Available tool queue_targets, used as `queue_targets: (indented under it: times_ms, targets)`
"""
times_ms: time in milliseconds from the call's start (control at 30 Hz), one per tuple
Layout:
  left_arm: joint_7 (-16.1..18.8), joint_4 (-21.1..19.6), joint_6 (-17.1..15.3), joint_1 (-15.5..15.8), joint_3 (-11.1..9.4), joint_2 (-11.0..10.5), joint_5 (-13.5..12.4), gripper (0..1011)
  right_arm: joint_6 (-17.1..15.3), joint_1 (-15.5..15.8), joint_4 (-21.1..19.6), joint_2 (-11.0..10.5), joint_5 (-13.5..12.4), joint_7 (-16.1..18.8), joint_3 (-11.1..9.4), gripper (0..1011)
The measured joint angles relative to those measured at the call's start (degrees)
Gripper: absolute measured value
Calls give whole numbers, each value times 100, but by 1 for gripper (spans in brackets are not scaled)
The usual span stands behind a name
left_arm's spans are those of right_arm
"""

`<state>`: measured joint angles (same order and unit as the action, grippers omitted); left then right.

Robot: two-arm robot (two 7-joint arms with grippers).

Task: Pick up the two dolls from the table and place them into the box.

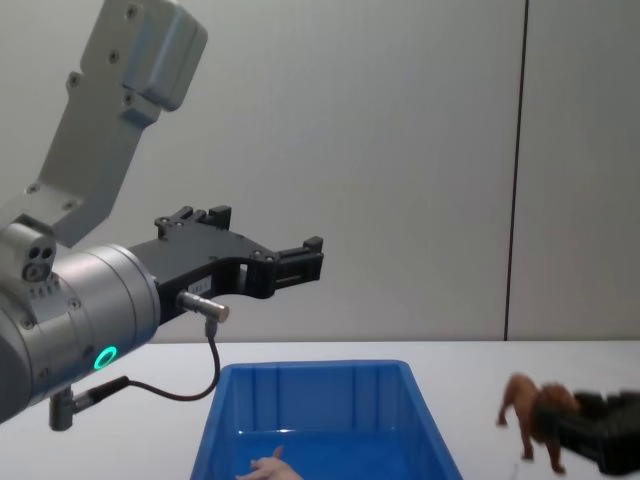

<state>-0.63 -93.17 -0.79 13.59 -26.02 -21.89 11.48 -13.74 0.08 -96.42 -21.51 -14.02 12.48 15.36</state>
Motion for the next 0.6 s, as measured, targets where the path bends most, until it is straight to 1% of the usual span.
queue_targets:
  times_ms: [167, 367, 400, 467, 500, 567, 600]
  targets:
    - [0, 0, 0, 0, 0, 0, 0, 1003, 97, -136, -186, 53, 174, 99, 20, 338]
    - [0, 0, 0, 0, 0, 0, 0, 1003, 119, -341, -255, 168, 267, 331, 58, 338]
    - [0, 0, 0, 0, 0, 0, 0, 1003, 102, -425, -254, 220, 283, 423, 76, 338]
    - [0, 0, 0, 0, 0, 0, 0, 1003, 73, -501, -240, 270, 289, 501, 89, 338]
    - [0, 0, 0, 0, 0, 0, 0, 1003, 35, -592, -199, 334, 296, 584, 112, 338]
    - [0, 0, 0, 0, 0, 0, 0, 1003, -6, -674, -150, 391, 299, 660, 133, 338]
    - [0, 0, 0, 0, 0, 0, 0, 1003, -60, -772, -74, 463, 304, 749, 160, 338]
